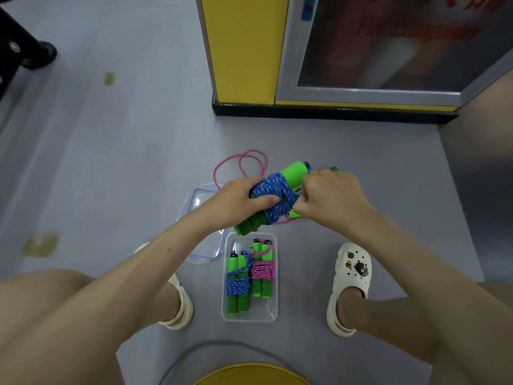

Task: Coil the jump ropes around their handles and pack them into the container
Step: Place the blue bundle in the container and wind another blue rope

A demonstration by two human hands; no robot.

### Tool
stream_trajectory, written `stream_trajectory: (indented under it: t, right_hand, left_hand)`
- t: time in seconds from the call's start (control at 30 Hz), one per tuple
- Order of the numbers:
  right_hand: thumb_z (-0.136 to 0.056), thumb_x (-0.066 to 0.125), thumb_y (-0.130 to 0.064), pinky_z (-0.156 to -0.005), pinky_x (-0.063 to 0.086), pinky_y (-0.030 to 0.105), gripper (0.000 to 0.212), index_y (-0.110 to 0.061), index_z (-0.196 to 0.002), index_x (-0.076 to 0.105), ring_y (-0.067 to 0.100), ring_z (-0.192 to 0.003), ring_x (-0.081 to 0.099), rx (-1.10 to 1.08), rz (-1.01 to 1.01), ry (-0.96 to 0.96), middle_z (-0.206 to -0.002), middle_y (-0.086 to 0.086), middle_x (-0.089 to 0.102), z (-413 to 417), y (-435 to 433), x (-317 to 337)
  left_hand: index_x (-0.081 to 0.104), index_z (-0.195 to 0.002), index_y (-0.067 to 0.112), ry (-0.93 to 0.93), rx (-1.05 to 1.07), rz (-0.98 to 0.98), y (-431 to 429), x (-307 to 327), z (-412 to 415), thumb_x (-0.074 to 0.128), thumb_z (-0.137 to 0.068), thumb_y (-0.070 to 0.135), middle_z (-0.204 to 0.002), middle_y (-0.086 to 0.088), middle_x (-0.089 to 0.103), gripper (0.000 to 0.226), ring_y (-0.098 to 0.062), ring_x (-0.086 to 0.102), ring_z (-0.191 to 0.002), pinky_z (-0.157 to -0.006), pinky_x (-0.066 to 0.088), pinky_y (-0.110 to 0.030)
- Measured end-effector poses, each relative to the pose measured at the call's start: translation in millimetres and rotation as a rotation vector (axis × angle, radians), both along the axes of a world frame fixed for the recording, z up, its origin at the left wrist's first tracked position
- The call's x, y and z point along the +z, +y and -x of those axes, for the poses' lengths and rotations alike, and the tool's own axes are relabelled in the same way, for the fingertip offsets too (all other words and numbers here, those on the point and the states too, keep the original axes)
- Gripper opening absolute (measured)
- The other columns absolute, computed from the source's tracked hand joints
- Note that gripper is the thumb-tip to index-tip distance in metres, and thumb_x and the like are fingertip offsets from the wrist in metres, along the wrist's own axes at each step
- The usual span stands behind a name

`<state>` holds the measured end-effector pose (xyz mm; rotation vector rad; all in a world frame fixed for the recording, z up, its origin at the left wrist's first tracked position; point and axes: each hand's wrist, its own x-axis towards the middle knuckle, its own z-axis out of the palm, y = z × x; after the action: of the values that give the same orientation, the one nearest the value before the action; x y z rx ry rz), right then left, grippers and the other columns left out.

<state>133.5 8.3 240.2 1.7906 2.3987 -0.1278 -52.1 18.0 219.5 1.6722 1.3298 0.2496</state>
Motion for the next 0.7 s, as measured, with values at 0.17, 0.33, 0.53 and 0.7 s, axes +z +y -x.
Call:
stream_trajectory:
  t: [0.17,0.33,0.53,0.7]
  right_hand:
    - [-0.082,0.059,-0.021,-0.061,0.031,0.028,0.005,-0.018,-0.082,0.054,0.013,-0.071,0.046,-0.093,0.003,0.491,-0.080,-0.007,0.049,-3.4,1.5,-7.0]
    - [-0.087,0.065,-0.021,-0.069,0.039,0.028,0.005,-0.019,-0.091,0.067,0.009,-0.073,0.046,-0.162,0.156,0.681,-0.083,-0.005,0.047,-7.6,3.7,-13.4]
    - [-0.088,0.064,-0.025,-0.071,0.039,0.028,0.012,-0.014,-0.090,0.067,0.012,-0.078,0.048,-0.201,0.167,0.671,-0.087,-0.002,0.049,-5.7,3.5,-12.2]
    - [-0.084,0.062,-0.022,-0.078,0.038,0.034,0.021,-0.010,-0.067,0.060,0.019,-0.072,0.050,-0.299,0.066,0.526,-0.083,0.003,0.055,-0.1,2.7,-10.2]
  left_hand:
    - [0.061,-0.110,0.015,-0.223,0.166,0.278,1.6,2.2,3.6,0.061,-0.091,0.033,-0.097,-0.007,0.071,0.026,-0.021,0.070,-0.074,-0.065,0.058,-0.032]
    - [0.061,-0.115,0.013,-0.242,0.181,0.334,-5.1,0.6,3.9,0.061,-0.091,0.032,-0.099,-0.007,0.072,0.031,-0.017,0.069,-0.074,-0.066,0.057,-0.029]
    - [0.060,-0.115,0.016,-0.216,0.171,0.322,-6.1,3.4,1.3,0.060,-0.091,0.034,-0.100,-0.005,0.071,0.029,-0.014,0.068,-0.073,-0.068,0.057,-0.028]
    - [0.059,-0.116,0.016,-0.113,0.140,0.130,-9.9,3.0,-5.3,0.062,-0.090,0.035,-0.100,-0.005,0.069,0.032,-0.015,0.068,-0.074,-0.073,0.059,-0.038]
